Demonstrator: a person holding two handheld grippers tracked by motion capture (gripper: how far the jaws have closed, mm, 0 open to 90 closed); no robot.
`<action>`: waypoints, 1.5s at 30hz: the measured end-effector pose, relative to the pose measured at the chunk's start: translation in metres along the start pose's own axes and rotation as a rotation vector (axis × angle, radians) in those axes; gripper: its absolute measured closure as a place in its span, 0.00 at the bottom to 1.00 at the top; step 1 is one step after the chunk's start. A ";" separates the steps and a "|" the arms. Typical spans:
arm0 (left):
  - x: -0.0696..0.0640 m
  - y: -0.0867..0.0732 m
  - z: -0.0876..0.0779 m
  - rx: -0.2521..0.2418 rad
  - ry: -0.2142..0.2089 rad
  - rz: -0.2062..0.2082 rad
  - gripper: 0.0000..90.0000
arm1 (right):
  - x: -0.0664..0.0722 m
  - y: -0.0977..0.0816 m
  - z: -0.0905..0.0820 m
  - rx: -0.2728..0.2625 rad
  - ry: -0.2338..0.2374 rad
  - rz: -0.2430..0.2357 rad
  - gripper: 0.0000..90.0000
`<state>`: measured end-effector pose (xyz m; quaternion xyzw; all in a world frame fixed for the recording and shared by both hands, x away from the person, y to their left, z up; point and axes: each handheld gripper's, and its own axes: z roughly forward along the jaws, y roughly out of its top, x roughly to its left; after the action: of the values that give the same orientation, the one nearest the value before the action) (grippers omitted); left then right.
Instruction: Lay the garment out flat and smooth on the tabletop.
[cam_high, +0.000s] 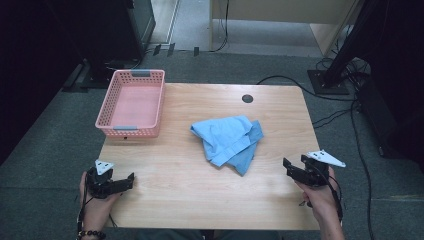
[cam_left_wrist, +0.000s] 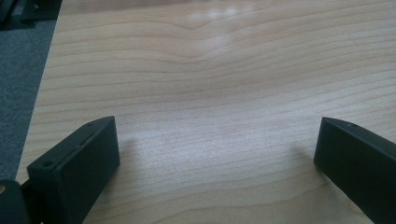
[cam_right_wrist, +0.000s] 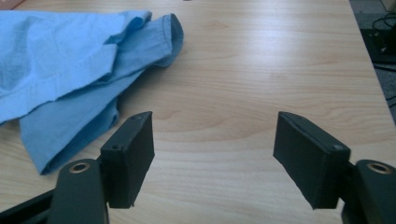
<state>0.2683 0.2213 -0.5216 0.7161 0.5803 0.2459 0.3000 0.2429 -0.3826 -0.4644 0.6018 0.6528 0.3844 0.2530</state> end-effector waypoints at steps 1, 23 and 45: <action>0.000 0.000 0.000 0.000 0.000 0.000 0.00 | 0.002 0.002 0.002 -0.001 0.004 -0.002 0.34; 0.000 0.000 0.000 0.000 0.000 0.000 0.00 | 0.055 0.035 0.050 0.007 0.079 -0.088 0.37; 0.001 0.002 -0.002 0.011 0.016 -0.022 0.02 | 0.059 0.036 0.067 0.015 0.108 -0.075 0.37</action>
<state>0.2686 0.2221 -0.5188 0.7091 0.5919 0.2453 0.2942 0.3087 -0.3126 -0.4663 0.5572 0.6904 0.4016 0.2270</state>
